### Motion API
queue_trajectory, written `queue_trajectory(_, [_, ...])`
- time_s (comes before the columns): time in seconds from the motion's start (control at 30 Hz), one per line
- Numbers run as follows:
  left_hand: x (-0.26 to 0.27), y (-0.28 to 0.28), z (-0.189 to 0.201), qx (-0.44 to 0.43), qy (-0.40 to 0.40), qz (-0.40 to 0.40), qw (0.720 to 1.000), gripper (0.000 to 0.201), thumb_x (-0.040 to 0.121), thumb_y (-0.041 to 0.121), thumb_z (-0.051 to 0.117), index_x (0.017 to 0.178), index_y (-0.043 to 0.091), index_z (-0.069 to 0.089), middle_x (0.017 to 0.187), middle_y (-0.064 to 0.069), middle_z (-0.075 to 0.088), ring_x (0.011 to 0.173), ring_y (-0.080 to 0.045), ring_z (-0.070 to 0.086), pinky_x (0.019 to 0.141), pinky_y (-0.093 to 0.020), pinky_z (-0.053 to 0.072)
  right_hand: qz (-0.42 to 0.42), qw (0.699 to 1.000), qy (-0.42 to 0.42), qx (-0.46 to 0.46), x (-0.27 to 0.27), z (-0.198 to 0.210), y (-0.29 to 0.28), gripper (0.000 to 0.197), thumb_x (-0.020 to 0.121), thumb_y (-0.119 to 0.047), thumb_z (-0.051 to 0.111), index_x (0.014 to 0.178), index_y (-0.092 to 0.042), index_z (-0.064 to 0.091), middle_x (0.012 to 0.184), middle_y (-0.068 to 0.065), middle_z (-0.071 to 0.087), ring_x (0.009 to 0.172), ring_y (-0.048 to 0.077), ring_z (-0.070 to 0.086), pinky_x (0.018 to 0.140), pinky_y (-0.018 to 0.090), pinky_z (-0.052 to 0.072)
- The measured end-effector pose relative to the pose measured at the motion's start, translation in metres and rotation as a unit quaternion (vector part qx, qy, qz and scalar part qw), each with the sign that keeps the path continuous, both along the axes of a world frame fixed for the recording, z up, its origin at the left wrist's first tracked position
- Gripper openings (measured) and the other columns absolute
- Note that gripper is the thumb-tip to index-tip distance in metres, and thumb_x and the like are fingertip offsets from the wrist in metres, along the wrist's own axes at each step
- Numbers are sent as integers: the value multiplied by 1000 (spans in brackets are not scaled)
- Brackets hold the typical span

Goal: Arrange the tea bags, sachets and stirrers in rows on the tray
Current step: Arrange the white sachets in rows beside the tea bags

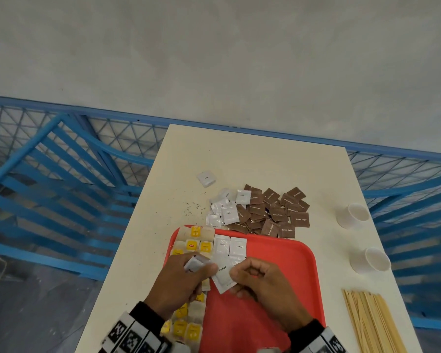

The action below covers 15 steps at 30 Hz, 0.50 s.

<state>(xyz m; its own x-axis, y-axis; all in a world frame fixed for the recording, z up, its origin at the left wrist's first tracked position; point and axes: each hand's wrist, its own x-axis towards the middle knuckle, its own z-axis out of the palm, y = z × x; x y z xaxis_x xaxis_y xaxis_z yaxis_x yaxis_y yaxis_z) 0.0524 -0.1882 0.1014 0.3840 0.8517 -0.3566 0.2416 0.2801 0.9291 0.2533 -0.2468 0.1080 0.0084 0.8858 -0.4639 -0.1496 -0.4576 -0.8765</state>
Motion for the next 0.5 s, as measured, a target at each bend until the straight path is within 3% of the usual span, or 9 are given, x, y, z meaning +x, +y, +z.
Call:
queue_trajectory(0.07, [-1,2,-3,14,17,-25,999,25,84,35,77,72,14,71,52,-9,61,43,-21,51,46,-29,42,16,999,-50,15,0,-1,1,19,83,-26,77,87,-9,74,82,8,71,67,12,60,60,22,46])
queue_trajectory(0.17, [-3,4,-4,29,33,-41,998,22,88,28,73,72,14,72,54,-13,63,43,-22,53,47,-29,44,34,993,-101,49,0,-7,3,13,83,-25,77,82,-13,76,73,0,69,65,8,55,61,20,43])
queue_trajectory(0.23, [-7,4,-8,32,47,-2,998,26,90,23,70,69,7,71,56,-19,62,44,-23,53,46,-29,44,23,991,-128,45,1,-19,3,9,83,-23,77,78,-16,76,69,-5,68,62,6,54,60,19,42])
queue_trajectory(0.37, [-27,-4,-21,-17,36,65,997,30,89,20,71,66,2,69,67,-26,64,52,-24,55,47,-29,43,10,987,-150,-63,6,-65,-10,12,84,-20,77,79,-9,75,61,-8,66,51,-1,52,52,13,41])
queue_trajectory(0.5, [-47,-15,-36,-71,52,60,994,33,88,26,73,68,0,70,60,-14,63,52,-24,55,50,-31,43,45,968,-215,-122,1,-108,-14,22,83,-19,78,66,-9,69,57,-5,58,50,3,46,53,17,39])
